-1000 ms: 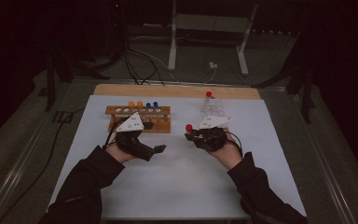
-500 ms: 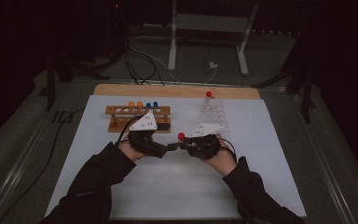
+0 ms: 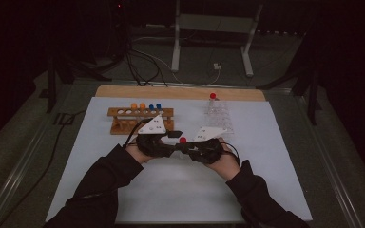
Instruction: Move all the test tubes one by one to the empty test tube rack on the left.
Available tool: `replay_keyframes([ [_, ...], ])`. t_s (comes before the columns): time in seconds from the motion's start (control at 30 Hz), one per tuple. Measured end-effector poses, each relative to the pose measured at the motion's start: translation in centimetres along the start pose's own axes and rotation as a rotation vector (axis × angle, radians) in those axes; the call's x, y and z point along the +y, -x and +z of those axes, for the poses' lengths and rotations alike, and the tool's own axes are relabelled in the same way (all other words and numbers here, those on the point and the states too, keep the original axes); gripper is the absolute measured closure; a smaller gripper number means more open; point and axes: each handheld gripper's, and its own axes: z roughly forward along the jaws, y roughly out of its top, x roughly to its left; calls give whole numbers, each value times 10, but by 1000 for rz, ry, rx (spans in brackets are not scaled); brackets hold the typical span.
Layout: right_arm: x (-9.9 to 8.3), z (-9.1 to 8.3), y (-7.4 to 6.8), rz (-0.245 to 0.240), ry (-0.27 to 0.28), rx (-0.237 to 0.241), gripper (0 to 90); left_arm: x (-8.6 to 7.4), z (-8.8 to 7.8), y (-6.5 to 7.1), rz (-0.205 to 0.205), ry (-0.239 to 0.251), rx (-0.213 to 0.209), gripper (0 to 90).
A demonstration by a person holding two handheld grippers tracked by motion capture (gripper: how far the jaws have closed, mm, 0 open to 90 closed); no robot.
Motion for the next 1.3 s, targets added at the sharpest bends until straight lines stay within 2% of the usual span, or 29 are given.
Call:
replay_keyframes([
  [0.3, 1, -2, -1, -3, 4, 4, 746, -3, 5, 0, 11, -26, 4, 693],
  [0.5, 0, -1, -1, -4, 0, 4, 746, -3, 5, -1, 23, -39, 2, 711],
  [0.83, 1, -1, 0, 10, 9, 8, 729, 0, 4, 1, 44, -42, 24, 717],
  [0.87, 1, -1, 0, 18, 15, 11, 672, 1, 3, 1, 43, -41, 23, 717],
  [0.93, 1, -2, 2, 26, 21, 20, 625, 2, 1, 0, 44, -38, 29, 717],
  [1.17, 0, -12, 5, 54, 44, -13, 427, 7, -9, -3, 52, -27, 42, 717],
  [1.3, -1, -17, 7, 68, 56, -11, 359, 10, -14, -5, 51, -22, 58, 717],
])
